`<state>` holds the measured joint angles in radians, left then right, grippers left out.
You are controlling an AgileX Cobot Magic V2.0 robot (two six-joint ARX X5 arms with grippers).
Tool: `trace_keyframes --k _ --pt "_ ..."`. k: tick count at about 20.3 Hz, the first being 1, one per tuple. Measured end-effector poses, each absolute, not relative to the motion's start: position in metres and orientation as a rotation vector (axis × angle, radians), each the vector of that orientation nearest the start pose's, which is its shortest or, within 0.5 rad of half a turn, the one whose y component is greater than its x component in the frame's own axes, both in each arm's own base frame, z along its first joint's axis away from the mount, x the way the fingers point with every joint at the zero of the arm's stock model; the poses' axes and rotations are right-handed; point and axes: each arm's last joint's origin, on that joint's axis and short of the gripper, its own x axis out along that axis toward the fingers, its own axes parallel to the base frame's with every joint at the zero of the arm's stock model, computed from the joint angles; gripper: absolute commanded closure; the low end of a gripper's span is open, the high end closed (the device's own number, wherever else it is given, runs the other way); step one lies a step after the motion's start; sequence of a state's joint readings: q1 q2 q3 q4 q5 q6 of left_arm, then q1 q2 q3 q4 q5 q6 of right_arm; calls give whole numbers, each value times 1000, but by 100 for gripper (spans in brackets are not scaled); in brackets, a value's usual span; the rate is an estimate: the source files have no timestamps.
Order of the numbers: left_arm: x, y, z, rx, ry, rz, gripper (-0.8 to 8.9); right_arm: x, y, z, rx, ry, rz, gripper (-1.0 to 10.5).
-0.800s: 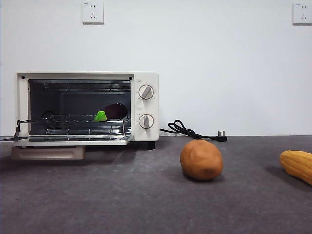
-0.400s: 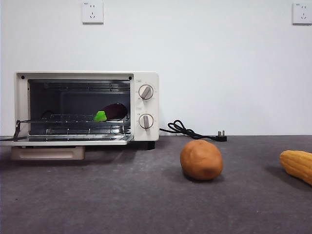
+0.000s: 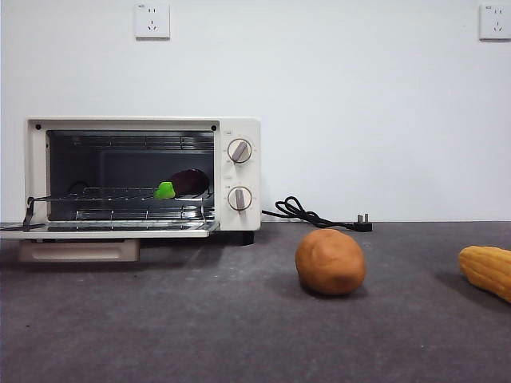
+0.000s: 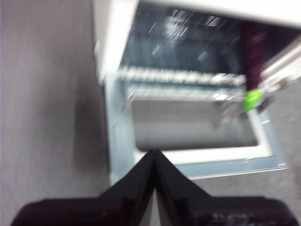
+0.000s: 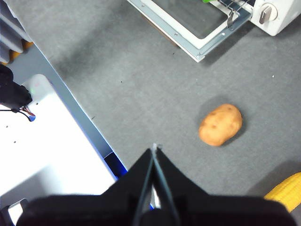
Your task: Take the eggplant from the table,put the eggplant in the oven
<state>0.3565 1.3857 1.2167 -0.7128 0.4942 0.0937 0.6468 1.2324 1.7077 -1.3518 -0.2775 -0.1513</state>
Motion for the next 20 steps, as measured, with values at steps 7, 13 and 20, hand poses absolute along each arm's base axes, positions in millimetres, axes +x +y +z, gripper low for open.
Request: trace_keyframes --k 7,13,20 --pt "308 118 247 -399 883 -212 820 127 106 453 -294 769 927 958" --pt "330 128 202 -444 940 -244 820 123 103 455 -288 757 925 958" --pt "344 133 165 -492 963 -290 820 123 103 455 -262 769 913 958"
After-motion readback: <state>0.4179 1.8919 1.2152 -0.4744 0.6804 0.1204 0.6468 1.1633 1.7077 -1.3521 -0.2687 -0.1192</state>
